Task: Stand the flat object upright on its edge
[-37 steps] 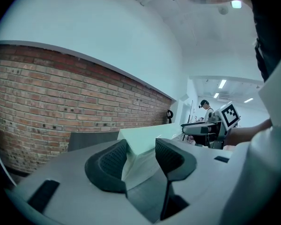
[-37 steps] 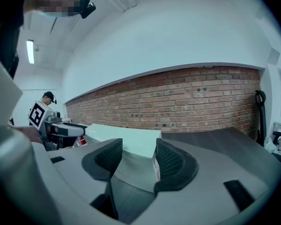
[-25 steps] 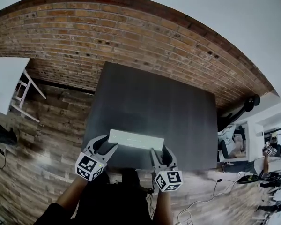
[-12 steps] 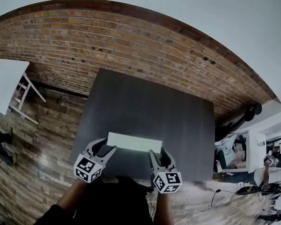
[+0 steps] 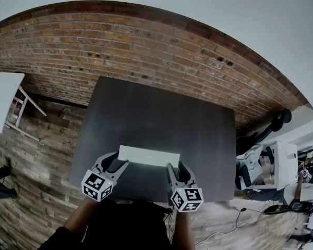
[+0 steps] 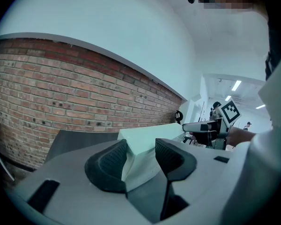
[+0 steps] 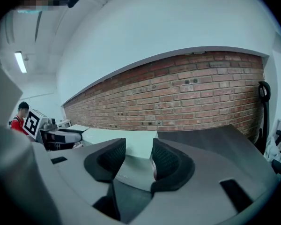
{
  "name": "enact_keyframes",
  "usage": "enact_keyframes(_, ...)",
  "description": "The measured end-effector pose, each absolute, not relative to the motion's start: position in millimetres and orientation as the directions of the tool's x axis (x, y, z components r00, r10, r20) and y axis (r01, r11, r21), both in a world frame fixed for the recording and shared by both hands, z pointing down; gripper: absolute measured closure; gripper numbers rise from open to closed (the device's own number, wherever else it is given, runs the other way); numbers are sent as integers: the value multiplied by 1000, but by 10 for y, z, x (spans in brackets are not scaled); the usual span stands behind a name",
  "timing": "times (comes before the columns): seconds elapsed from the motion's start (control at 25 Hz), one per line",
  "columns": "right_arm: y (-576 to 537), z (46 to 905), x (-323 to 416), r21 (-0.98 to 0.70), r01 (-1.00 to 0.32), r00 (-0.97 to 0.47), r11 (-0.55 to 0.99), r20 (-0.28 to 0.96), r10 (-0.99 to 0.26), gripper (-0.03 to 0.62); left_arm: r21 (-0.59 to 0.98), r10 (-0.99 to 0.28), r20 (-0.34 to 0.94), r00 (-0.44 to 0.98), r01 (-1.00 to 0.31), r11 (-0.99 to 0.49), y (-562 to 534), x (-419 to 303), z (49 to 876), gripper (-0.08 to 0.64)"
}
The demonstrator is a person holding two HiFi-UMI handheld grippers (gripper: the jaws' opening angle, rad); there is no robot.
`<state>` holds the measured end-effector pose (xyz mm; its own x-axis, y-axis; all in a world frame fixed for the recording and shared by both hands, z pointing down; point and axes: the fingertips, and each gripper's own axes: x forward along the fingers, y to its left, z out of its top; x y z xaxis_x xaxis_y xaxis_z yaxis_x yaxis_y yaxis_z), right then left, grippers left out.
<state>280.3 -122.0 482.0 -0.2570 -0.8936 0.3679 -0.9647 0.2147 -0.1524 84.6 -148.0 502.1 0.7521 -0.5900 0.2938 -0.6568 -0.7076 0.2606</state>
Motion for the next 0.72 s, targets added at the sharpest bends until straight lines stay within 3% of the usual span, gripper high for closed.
enact_keyframes(0.72,-1417,4964,3156,-184,-965,-249,189,396,-884,407,272,-567,348,746,-659,-701,-1694,1205,5148,350)
